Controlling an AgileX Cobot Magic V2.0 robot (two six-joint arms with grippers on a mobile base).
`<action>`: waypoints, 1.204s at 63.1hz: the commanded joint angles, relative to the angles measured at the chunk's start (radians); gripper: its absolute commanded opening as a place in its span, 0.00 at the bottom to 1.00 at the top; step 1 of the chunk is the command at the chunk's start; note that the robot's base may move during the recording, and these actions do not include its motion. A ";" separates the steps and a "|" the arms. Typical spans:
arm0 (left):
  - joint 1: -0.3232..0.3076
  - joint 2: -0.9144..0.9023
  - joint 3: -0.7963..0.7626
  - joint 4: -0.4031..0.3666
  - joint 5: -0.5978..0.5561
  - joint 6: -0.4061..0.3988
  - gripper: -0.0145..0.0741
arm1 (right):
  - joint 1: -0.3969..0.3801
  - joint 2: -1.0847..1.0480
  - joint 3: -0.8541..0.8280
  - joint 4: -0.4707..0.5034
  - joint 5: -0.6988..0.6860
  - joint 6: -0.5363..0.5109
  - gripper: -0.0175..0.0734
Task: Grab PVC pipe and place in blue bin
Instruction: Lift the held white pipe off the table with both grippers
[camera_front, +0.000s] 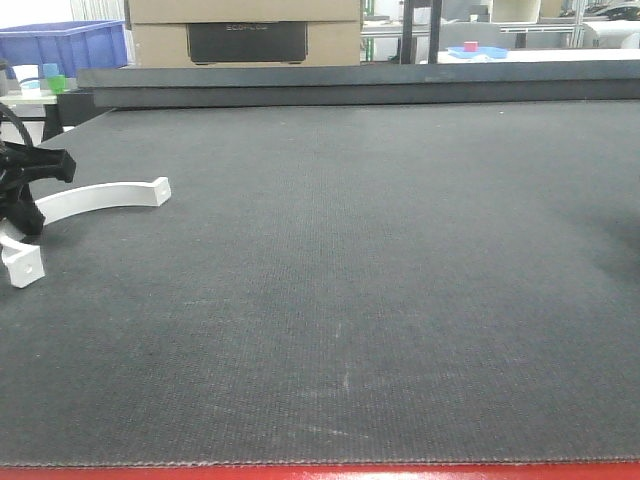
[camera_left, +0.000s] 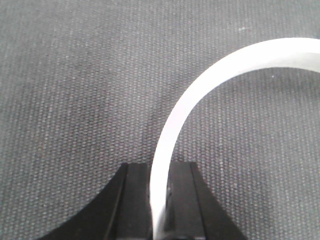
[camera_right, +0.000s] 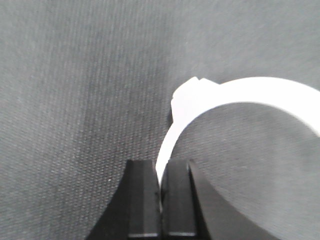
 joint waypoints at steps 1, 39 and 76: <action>-0.006 -0.047 0.002 0.027 -0.011 -0.002 0.04 | -0.003 -0.063 -0.006 0.012 -0.017 -0.001 0.01; -0.006 -0.445 0.002 0.015 -0.011 -0.002 0.04 | -0.001 -0.571 -0.008 0.087 -0.013 -0.001 0.01; -0.006 -0.881 0.147 0.015 0.028 -0.012 0.04 | -0.001 -0.975 -0.008 0.087 0.090 -0.001 0.01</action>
